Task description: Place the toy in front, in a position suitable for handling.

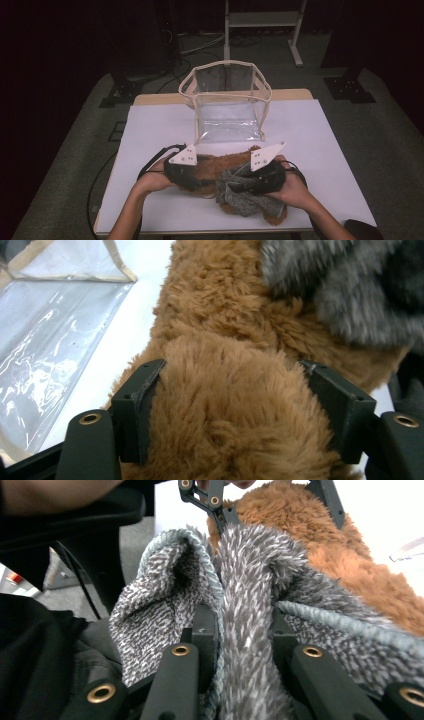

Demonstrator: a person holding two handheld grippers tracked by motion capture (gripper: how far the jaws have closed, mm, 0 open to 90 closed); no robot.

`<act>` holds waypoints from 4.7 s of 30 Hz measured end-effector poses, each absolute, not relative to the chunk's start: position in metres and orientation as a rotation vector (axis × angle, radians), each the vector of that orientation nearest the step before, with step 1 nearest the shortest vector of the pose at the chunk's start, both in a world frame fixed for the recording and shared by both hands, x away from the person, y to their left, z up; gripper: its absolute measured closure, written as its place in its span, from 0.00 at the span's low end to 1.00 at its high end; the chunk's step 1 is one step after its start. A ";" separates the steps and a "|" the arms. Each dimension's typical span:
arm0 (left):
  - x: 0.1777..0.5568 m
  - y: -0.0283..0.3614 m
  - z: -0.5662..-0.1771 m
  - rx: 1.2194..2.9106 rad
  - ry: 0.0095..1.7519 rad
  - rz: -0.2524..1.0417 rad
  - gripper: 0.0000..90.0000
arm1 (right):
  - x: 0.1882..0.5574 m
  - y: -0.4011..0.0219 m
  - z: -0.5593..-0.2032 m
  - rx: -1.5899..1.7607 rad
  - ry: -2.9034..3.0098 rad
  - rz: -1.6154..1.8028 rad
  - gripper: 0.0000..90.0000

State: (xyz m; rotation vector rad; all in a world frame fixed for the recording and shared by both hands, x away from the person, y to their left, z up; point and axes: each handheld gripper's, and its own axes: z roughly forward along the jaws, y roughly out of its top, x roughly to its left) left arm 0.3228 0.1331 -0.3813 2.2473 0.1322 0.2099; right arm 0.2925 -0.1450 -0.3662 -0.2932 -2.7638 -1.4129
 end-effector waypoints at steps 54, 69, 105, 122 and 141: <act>0.318 0.065 -0.356 2.367 -0.097 0.107 0.15 | 0.277 -0.220 -0.383 -0.590 -2.645 -1.560 0.80; 0.329 0.008 -0.365 2.524 -0.131 -0.012 0.16 | 0.281 -0.227 -0.387 -0.570 -2.628 -1.542 0.80; 0.340 0.034 -0.351 2.400 -0.001 0.247 0.35 | 0.297 -0.262 -0.393 -0.737 -2.668 -1.530 0.81; 0.336 0.047 -0.348 2.391 0.002 0.267 0.29 | 0.334 -0.218 -0.370 -0.646 -2.657 -1.592 0.83; 0.333 0.147 -0.390 2.293 0.261 0.242 0.08 | 0.320 -0.226 -0.358 -0.656 -2.717 -1.567 0.83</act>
